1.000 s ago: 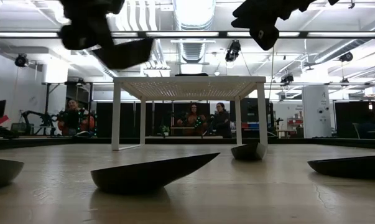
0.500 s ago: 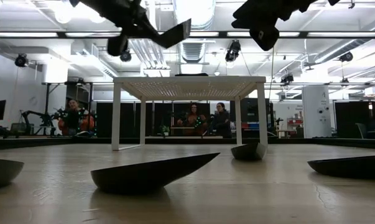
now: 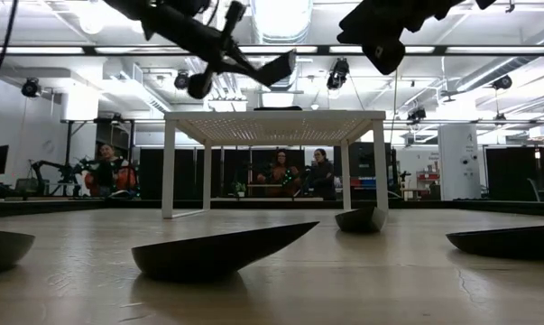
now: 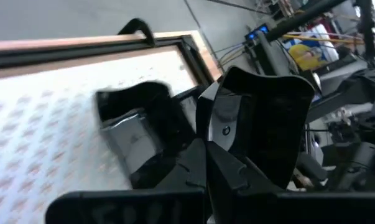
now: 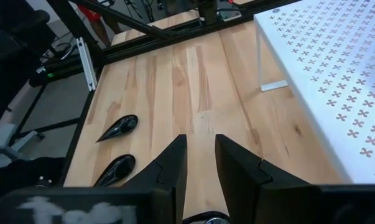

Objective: Pick & Place Mini shaped plates
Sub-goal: Stack the distorted square plate on top of the distorted square plate on the shelf

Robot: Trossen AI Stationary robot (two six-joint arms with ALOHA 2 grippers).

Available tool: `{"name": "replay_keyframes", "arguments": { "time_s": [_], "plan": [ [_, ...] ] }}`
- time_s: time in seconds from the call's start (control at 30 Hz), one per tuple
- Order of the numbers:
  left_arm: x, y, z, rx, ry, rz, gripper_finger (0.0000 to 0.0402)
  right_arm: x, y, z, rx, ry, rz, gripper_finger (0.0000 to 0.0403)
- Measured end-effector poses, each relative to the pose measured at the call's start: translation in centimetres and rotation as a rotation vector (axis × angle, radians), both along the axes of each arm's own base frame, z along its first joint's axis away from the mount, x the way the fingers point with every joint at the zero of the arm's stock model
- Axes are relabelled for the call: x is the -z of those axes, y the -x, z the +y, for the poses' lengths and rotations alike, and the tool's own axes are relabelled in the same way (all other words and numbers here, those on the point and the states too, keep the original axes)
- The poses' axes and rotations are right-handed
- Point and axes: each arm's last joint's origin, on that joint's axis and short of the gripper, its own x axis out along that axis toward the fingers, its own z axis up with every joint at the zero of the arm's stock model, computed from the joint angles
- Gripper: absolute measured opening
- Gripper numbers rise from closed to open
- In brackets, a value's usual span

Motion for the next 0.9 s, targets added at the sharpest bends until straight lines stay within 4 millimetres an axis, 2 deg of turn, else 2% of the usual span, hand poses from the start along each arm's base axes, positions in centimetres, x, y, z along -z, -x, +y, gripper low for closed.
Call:
{"name": "replay_keyframes", "arguments": {
  "time_s": [0.1,0.33,0.57,0.9],
  "plan": [
    [-0.5,-0.9,0.9,0.005,0.012,0.032,0.0,0.2,0.0,0.0,0.0,0.001,0.008,0.0078],
    [-0.7,-2.1,2.2,-0.002,0.075,0.24,0.0,0.6,0.1,0.0,0.0,0.002,0.02,0.0068],
    [-1.6,-2.7,3.0,-0.027,0.061,0.242,0.0,1.1,0.2,0.0,0.0,0.003,0.033,0.0075],
    [-0.6,-2.7,3.6,-0.065,0.142,0.285,0.0013,1.4,0.3,0.0,-0.001,0.004,0.042,0.0068]
  ]
}}
